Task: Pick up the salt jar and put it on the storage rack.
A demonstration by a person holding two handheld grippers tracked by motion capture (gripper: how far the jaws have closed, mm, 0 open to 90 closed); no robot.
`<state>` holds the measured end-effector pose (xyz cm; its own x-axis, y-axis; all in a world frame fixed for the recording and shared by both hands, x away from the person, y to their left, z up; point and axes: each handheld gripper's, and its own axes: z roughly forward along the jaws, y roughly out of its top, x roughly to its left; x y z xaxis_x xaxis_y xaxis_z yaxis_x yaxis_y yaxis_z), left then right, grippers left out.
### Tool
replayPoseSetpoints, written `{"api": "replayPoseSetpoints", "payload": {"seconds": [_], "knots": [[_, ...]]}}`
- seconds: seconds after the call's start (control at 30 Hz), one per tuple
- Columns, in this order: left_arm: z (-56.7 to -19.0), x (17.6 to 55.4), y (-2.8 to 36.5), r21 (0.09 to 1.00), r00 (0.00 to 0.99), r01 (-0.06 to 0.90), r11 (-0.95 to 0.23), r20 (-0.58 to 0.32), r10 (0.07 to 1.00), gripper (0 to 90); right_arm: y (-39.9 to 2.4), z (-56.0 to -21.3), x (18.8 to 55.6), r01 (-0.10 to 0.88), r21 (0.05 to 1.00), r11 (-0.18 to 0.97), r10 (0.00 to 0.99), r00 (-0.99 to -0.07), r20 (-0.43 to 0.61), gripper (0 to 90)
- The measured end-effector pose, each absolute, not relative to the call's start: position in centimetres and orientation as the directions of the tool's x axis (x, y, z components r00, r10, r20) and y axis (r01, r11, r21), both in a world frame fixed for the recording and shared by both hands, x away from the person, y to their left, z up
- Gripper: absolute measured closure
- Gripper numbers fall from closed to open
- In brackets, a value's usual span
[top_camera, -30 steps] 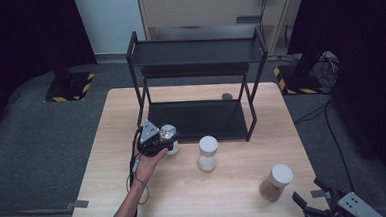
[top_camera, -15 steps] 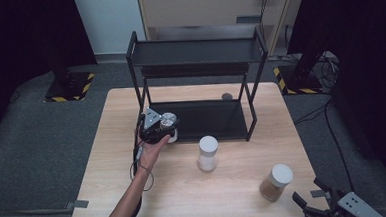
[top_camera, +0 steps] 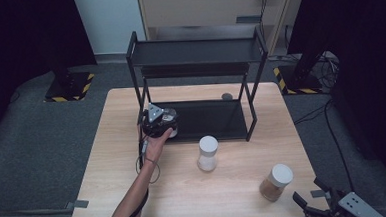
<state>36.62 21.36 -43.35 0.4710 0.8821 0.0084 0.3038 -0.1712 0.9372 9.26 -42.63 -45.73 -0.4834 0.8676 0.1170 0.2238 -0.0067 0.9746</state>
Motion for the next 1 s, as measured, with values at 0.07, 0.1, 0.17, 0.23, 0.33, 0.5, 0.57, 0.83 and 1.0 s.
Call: {"api": "replayPoseSetpoints", "payload": {"seconds": [0.07,0.1,0.17,0.23,0.33,0.5,0.57,0.83,1.0], "knots": [[-43.45,36.8,21.31,0.937,0.462,0.305,-0.172,0.012,0.887,33.7,-42.66,-45.75,9.26,0.224,0.974,-0.009,0.867,-0.484,0.119,7.2],[-43.49,36.9,21.32,0.937,0.458,0.307,-0.169,0.01,0.889,33.7,-42.65,-45.75,9.26,0.225,0.974,-0.009,0.867,-0.484,0.12,7.2],[-43.51,37.02,21.32,0.937,0.45,0.31,-0.163,0.007,0.893,33.7,-42.66,-45.75,9.29,0.226,0.974,-0.009,0.866,-0.485,0.121,7.2],[-43.48,37.1,21.31,0.936,0.445,0.31,-0.166,0.011,0.895,33.7,-42.66,-45.75,9.28,0.226,0.974,-0.009,0.866,-0.485,0.121,7.2],[-43.46,37.08,21.1,0.935,0.444,0.306,-0.179,0.026,0.895,33.7,-42.67,-45.75,9.3,0.228,0.974,-0.01,0.866,-0.485,0.122,7.2],[-43.68,37.16,20.81,0.935,0.443,0.31,-0.174,0.02,0.896,33.7,-42.66,-45.75,9.3,0.227,0.974,-0.008,0.866,-0.485,0.121,7.2],[-43.77,37.28,20.75,0.935,0.441,0.313,-0.167,0.013,0.897,33.7,-42.66,-45.73,9.3,0.228,0.974,-0.009,0.866,-0.485,0.121,7.2],[-44.1,37.49,20.62,0.936,0.436,0.314,-0.162,0.009,0.9,33.7,-42.69,-45.75,9.31,0.228,0.974,-0.009,0.866,-0.485,0.122,7.2],[-44.36,37.54,20.56,0.938,0.433,0.314,-0.149,-0.002,0.902,33.7,-42.7,-45.76,9.29,0.228,0.974,-0.01,0.866,-0.485,0.123,7.2]]}}
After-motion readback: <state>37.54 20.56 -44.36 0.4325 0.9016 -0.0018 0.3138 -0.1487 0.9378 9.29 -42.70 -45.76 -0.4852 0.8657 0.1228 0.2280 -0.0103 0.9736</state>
